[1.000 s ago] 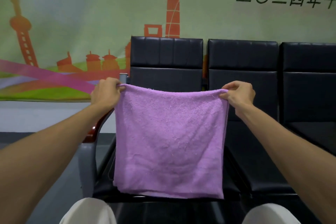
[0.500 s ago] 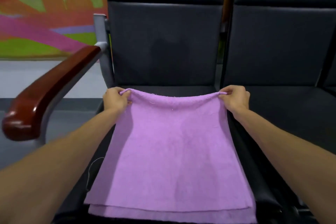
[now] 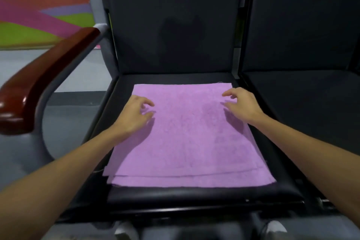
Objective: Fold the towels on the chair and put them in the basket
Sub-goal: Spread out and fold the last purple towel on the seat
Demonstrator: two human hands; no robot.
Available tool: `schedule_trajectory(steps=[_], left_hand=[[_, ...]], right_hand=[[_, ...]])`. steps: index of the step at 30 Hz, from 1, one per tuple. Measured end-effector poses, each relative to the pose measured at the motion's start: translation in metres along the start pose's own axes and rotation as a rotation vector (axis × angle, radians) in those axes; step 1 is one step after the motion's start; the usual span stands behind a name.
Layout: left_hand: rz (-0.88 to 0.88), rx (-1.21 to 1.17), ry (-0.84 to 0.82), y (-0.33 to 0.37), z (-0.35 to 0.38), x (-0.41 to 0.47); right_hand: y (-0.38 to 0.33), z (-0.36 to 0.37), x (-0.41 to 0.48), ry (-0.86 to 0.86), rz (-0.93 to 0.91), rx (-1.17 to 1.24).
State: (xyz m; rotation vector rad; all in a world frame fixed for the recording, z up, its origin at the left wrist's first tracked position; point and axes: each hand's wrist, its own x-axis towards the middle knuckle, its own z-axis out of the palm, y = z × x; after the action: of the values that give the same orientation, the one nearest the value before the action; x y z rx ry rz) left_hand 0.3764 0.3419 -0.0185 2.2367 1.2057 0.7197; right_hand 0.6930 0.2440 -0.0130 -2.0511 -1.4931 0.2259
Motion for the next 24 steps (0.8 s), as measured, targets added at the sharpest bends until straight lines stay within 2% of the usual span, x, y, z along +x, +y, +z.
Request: schedule_trajectory(steps=[3, 5, 7, 9, 14, 21, 24], left_hand=[[0.055, 0.101, -0.141, 0.018, -0.018, -0.039], [0.054, 0.124, -0.239, 0.027, -0.030, -0.063], [0.044, 0.159, -0.331, 0.030, -0.037, -0.089], [0.059, 0.189, -0.376, 0.025, -0.041, -0.111], [0.134, 0.284, -0.367, 0.013, -0.045, -0.135], [0.180, 0.381, -0.286, 0.011, -0.042, -0.126], [0.124, 0.245, -0.092, 0.018, -0.043, -0.122]], right_hand=[[-0.018, -0.017, -0.044, -0.169, -0.165, -0.071], [-0.028, -0.029, -0.074, -0.342, -0.247, -0.162], [-0.031, -0.036, -0.098, -0.495, -0.262, -0.232], [-0.030, -0.040, -0.116, -0.568, -0.269, -0.277], [-0.024, -0.046, -0.143, -0.501, -0.304, -0.265], [-0.025, -0.045, -0.147, -0.340, -0.335, -0.410], [-0.030, -0.051, -0.146, -0.187, -0.345, -0.401]])
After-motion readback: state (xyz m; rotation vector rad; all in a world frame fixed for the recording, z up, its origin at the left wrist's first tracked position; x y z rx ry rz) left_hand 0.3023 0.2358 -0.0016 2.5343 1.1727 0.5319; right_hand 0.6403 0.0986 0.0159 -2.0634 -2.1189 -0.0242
